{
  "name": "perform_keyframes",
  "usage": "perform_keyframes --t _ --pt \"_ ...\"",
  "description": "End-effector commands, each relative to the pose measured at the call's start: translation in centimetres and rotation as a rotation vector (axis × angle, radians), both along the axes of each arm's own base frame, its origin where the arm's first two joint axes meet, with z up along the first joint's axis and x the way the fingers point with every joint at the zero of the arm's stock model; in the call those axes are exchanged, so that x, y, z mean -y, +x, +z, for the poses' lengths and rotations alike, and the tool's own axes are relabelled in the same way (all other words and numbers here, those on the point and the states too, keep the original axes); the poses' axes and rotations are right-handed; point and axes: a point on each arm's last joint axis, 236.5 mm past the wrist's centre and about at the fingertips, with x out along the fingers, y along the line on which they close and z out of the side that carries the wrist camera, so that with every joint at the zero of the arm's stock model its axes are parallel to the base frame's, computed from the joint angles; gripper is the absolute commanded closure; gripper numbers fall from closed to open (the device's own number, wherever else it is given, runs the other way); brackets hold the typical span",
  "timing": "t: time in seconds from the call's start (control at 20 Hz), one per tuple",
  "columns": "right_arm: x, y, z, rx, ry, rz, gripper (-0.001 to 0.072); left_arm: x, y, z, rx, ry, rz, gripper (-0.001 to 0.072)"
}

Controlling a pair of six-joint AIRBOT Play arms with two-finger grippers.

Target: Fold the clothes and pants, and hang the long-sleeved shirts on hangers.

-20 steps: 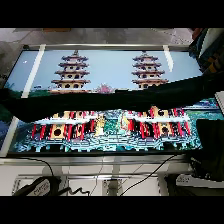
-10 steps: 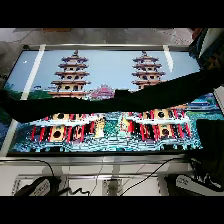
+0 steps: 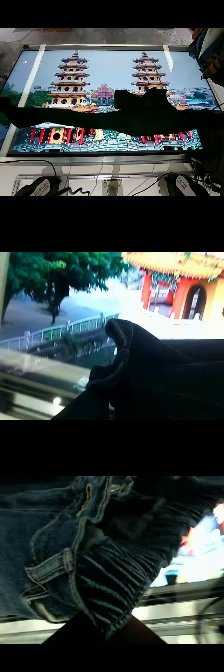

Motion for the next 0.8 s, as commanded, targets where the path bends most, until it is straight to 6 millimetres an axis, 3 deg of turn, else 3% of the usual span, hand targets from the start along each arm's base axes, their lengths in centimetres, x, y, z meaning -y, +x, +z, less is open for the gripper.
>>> perform_keyframes --t 0.0,0.1,0.2,0.3,0.45,0.55,0.65,0.75 --pt "-1.5 -1.4 -3.1 0.032 0.015 -0.06 0.0681 -0.8 -2.7 -4.7 -0.133 -0.004 0.005 0.0692" --pt "-1.8 -1.7 -2.0 0.066 -0.002 -0.057 0.0681 -1.6 -4.5 -6.8 -0.187 -0.024 0.036 0.0691" --pt "-2.4 -1.7 -1.3 0.091 0.009 -0.051 0.0681 -3.0 -5.2 -7.6 -0.175 -0.028 0.079 0.0691" --pt "-2.3 -0.2 -0.9 0.147 0.02 -0.073 0.0679 -4.4 -3.7 -7.4 -0.091 -0.015 0.112 0.0691" --pt "-0.2 6.0 2.1 0.408 0.024 -0.206 0.068 -5.2 0.8 -5.5 0.095 0.046 0.066 0.0692" --pt "1.4 8.9 3.7 0.529 0.043 -0.295 0.0681 -5.3 4.6 -2.1 0.267 0.102 0.034 0.0693" --pt "1.9 11.0 4.5 0.565 0.038 -0.298 0.0682 -5.5 8.5 4.3 0.514 0.141 0.049 0.0694" --pt "0.6 13.6 5.4 0.582 0.031 -0.228 0.0682 -5.4 10.5 10.7 0.711 0.143 0.081 0.0694"
